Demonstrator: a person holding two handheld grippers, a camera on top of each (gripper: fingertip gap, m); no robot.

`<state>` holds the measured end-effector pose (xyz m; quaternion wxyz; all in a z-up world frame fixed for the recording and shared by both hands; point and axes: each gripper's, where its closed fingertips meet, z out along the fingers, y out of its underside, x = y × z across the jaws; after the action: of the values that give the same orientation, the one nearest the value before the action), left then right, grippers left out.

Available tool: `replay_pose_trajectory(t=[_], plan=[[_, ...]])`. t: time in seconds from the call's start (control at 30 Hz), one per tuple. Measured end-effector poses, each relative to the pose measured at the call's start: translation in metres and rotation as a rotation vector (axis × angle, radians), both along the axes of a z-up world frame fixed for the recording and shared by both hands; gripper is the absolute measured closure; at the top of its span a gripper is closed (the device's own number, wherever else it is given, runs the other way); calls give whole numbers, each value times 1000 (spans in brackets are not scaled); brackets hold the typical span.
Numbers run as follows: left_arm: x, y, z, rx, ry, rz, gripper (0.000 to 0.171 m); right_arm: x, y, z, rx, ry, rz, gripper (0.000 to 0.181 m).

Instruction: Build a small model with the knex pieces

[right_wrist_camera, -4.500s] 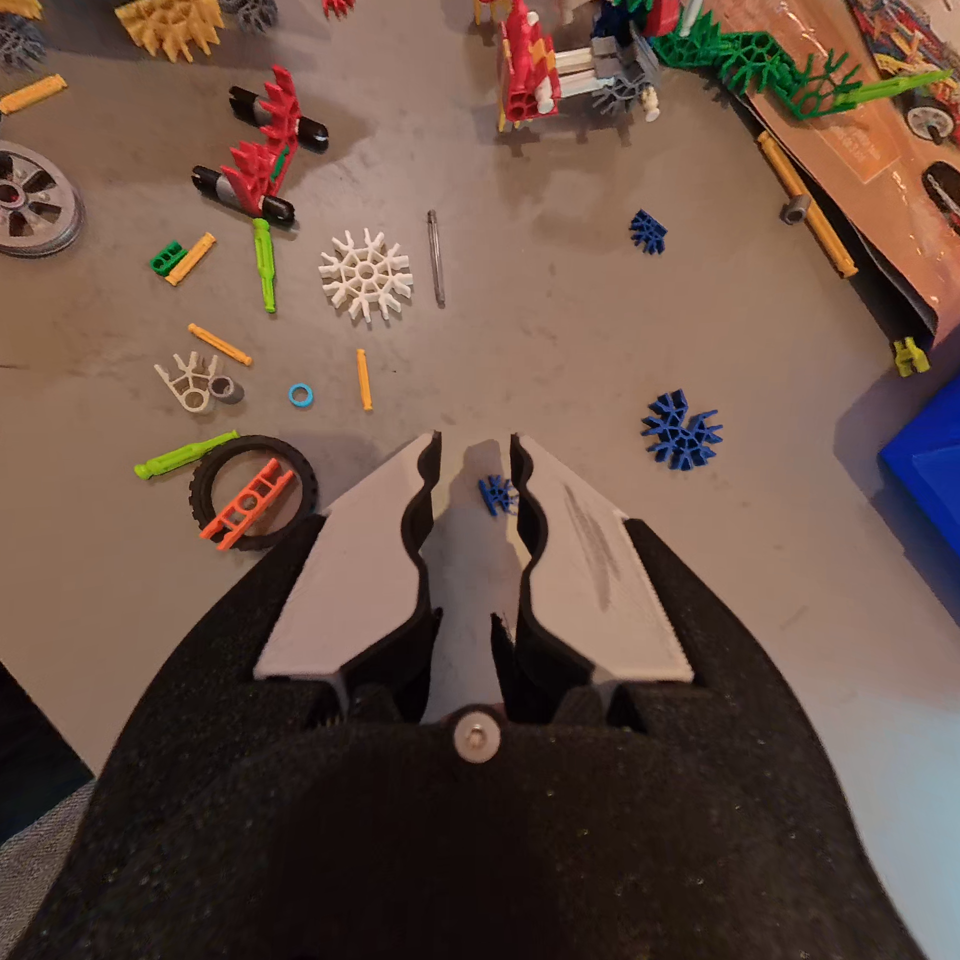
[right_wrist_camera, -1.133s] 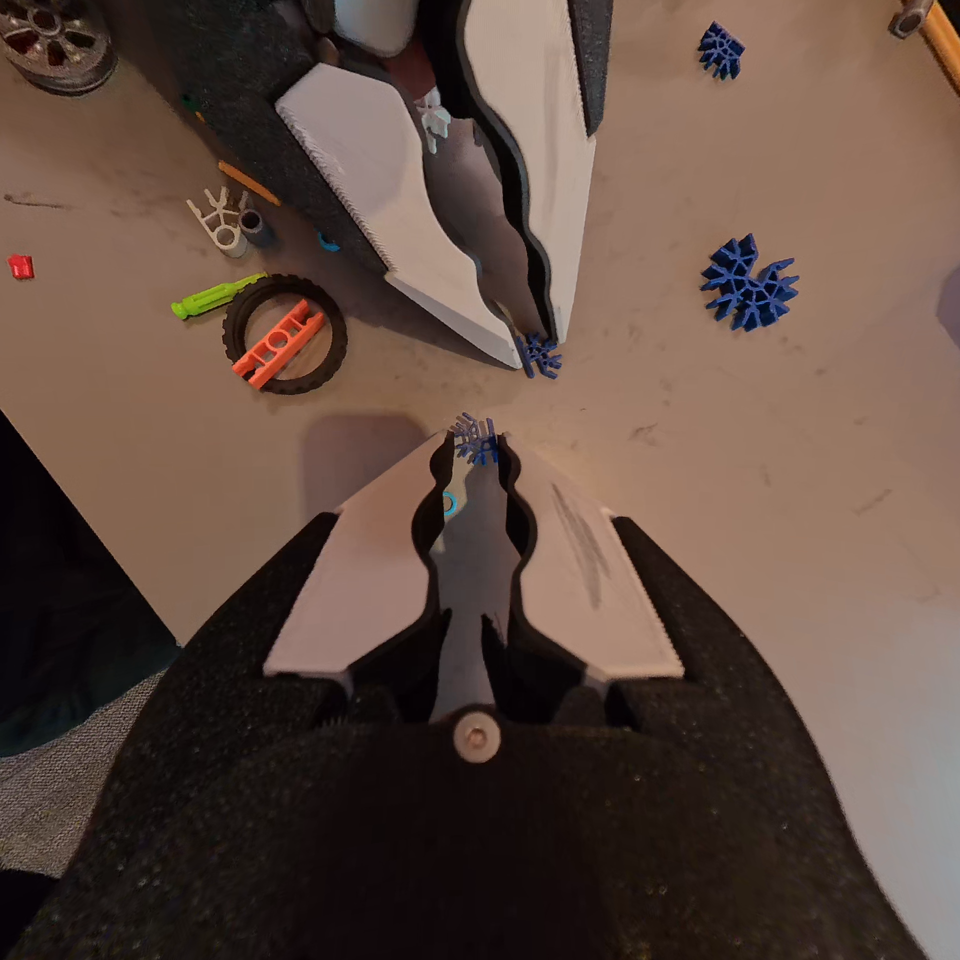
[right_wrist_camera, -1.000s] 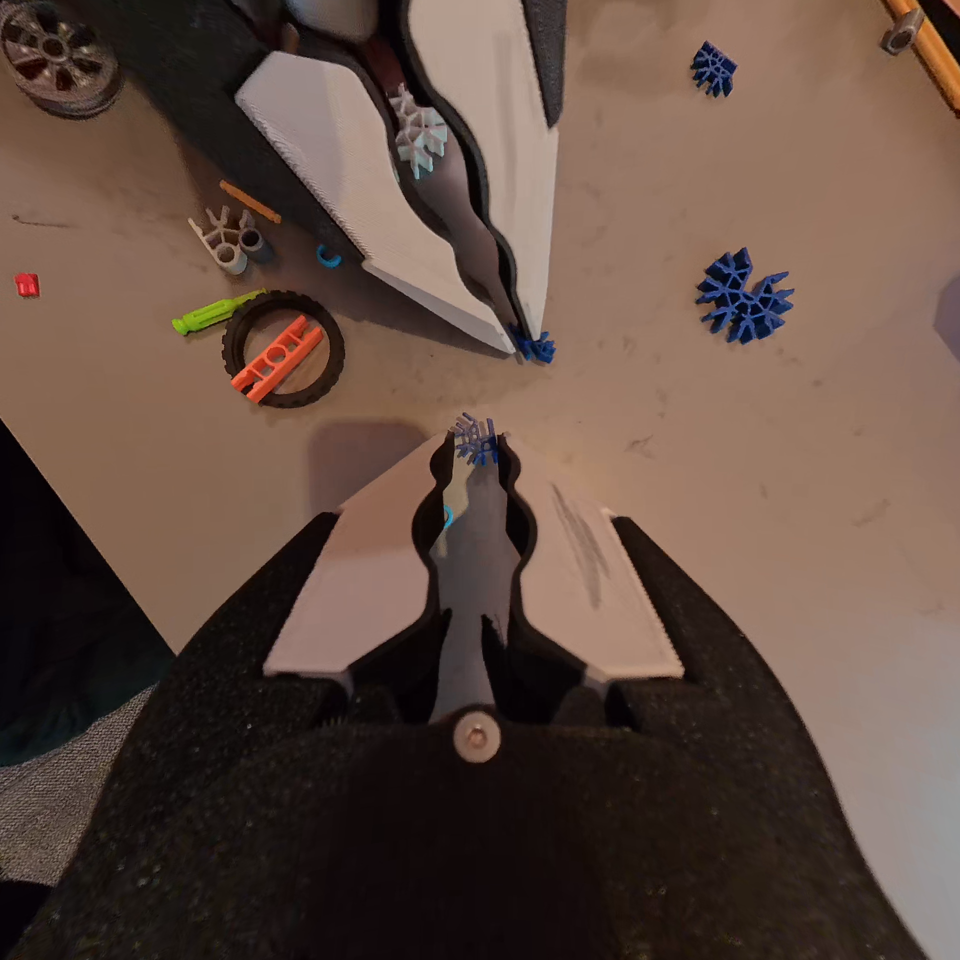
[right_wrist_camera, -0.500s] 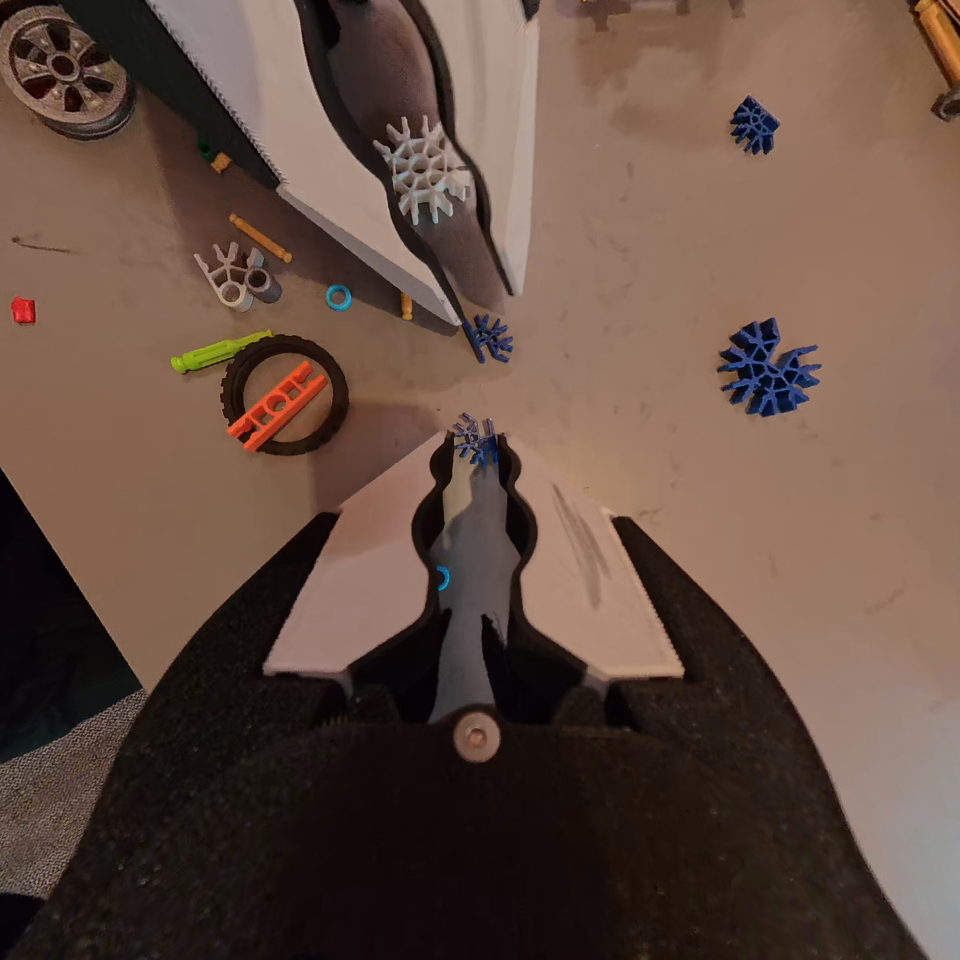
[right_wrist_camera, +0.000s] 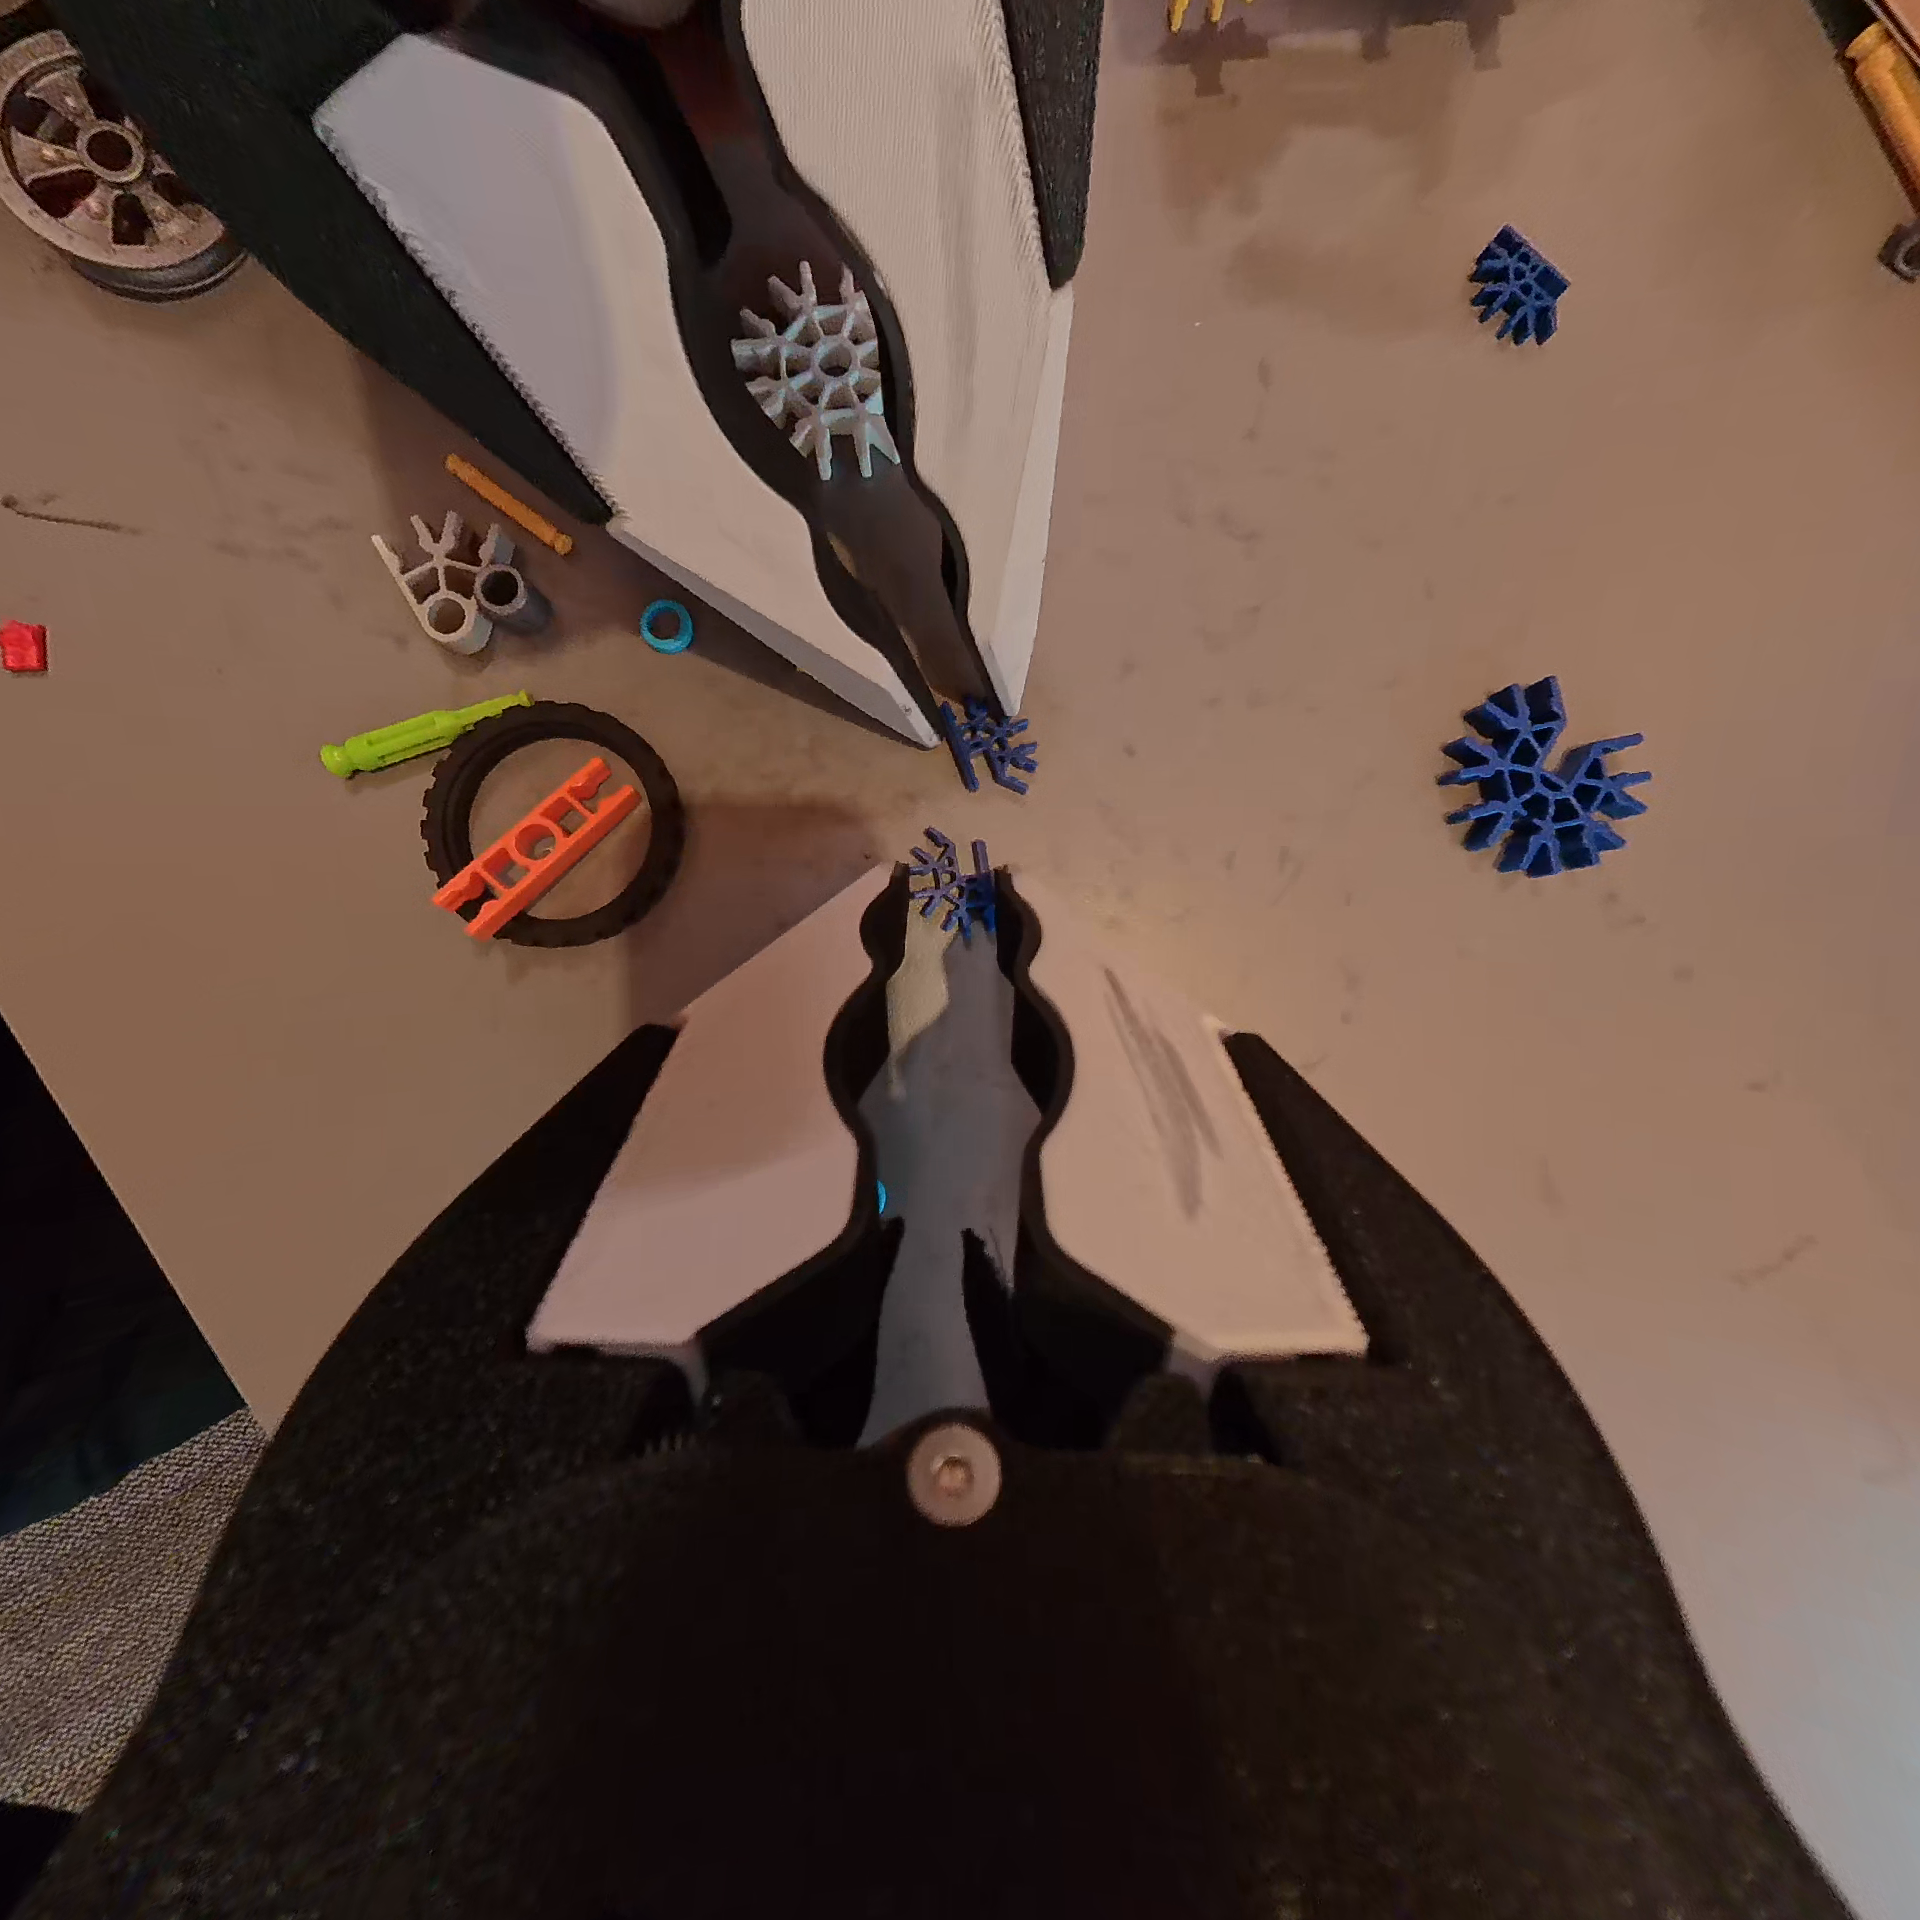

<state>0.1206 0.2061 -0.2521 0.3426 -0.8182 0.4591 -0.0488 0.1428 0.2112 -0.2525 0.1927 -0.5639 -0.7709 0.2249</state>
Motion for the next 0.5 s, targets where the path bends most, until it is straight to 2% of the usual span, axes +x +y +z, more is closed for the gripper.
replay_pose_trajectory(t=[0.5], plan=[[-16,-4,3,44,34,24,171,-19,-4,0,-4,14,25,166]])
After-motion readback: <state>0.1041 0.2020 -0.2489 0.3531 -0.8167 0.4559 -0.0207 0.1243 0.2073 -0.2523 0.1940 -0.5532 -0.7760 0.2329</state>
